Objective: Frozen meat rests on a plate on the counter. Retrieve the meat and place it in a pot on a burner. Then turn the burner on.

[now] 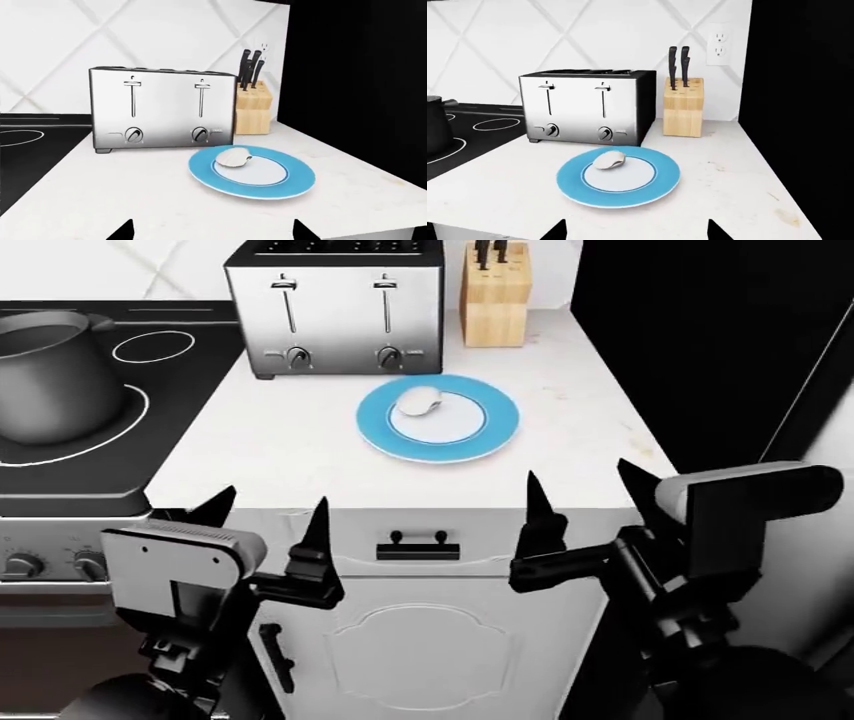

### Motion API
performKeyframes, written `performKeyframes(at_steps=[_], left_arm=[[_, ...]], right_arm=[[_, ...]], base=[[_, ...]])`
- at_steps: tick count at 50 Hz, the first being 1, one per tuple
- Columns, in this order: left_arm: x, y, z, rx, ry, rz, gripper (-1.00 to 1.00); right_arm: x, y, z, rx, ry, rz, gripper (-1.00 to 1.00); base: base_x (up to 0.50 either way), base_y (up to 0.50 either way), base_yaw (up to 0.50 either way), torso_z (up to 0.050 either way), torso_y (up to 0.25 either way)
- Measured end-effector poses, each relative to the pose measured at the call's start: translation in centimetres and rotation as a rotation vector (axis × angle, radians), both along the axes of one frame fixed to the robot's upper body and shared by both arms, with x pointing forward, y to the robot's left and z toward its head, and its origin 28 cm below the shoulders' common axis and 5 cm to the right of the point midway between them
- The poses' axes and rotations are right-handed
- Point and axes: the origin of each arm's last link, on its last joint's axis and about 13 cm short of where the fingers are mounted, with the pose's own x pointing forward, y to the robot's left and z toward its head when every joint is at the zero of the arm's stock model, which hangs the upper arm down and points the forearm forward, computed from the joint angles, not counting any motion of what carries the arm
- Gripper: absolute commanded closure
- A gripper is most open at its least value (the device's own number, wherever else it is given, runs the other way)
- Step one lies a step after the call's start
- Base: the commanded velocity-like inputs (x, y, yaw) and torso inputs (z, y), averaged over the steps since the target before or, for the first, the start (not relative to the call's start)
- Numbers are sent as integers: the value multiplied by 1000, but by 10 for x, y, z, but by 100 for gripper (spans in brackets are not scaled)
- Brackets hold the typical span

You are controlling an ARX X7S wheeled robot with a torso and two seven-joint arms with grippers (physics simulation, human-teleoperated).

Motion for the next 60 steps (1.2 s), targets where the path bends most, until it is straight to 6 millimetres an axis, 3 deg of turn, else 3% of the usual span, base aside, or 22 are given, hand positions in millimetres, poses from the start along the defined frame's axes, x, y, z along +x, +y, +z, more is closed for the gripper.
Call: performKeyframes(at_steps=[33, 42, 50, 60], left_arm=[[-3, -2, 12, 13, -14, -5, -100], [0, -3, 11, 18, 17, 1, -100], [10, -3, 18, 39, 87, -1, -100], [39, -9, 41, 79, 239, -1, -100]], right_arm=[[-5, -6, 14, 10, -17, 79, -100], [-4, -4, 11, -1, -13, 80, -100], [-2, -2, 10, -6, -24, 91, -100], [4, -2, 11, 11, -46, 136, -100]], base=[[500, -83, 0, 5, 0], [44, 0, 0, 0, 2], [0, 0, 0, 0, 0], [0, 0, 0, 0, 0]])
